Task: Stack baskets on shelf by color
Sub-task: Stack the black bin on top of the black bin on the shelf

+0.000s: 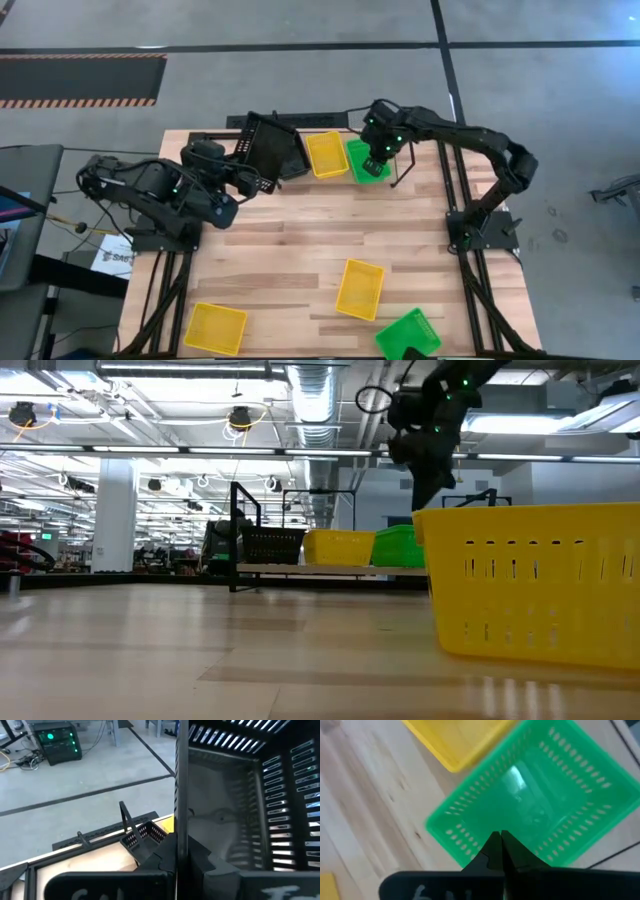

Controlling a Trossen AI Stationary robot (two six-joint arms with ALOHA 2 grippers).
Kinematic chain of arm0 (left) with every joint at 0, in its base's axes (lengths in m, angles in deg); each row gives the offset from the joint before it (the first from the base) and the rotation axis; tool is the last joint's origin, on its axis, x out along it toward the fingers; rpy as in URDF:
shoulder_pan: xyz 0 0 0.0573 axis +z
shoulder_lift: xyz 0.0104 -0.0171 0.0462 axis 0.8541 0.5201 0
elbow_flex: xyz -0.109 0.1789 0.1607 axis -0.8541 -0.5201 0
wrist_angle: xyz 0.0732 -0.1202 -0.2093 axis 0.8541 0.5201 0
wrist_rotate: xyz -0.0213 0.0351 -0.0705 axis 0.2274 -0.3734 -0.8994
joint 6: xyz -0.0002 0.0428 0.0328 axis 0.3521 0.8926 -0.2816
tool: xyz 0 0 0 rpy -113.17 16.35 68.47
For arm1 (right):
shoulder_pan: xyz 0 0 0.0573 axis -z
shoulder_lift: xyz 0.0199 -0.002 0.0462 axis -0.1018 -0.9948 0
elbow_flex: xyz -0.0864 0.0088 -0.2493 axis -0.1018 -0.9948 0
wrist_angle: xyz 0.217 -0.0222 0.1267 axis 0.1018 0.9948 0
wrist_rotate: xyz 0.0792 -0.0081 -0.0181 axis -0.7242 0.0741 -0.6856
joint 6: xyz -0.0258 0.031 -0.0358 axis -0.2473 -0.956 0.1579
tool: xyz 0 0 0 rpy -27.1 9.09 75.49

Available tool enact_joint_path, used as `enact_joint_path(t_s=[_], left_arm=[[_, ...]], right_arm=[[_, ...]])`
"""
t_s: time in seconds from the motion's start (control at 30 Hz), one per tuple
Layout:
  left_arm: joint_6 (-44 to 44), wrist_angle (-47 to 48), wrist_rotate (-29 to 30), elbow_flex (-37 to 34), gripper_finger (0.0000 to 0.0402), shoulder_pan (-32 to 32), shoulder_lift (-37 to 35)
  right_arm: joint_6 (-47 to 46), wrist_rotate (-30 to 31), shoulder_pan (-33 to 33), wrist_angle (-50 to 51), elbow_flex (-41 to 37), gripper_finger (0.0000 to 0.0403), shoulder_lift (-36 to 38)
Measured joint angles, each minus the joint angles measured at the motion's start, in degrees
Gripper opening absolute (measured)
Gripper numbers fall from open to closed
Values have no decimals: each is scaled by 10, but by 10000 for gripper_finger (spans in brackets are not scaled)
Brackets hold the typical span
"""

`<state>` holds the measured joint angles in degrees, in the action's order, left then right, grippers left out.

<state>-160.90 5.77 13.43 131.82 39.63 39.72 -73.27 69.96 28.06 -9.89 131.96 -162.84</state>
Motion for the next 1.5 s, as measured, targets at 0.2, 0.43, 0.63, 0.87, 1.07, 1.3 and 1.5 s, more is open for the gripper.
enact_joint_path(t_s=[0.2, 0.43, 0.63, 0.87, 1.07, 1.3, 1.5], left_arm=[[0, 0, 2, 0, 0, 0, 0], [-8, 0, -4, 0, 0, 0, 0], [-16, 0, -5, 0, 0, 0, 0], [-22, 0, -5, 0, 0, 0, 0], [-24, 0, -9, 0, 0, 0, 0], [-24, 0, -16, 0, 0, 0, 0], [-24, 0, -16, 0, 0, 0, 0]], right_arm=[[4, 0, 21, -57, -36, 0, -11], [1, 30, 26, -131, -43, 0, -11], [-5, 77, 34, -110, -43, 0, -11], [-8, 105, 39, -81, -43, 0, -22], [-9, 106, 45, -83, -43, 0, -55], [-9, 104, 45, -89, -43, 0, -86], [-9, 115, 46, -87, -43, 0, -82]])
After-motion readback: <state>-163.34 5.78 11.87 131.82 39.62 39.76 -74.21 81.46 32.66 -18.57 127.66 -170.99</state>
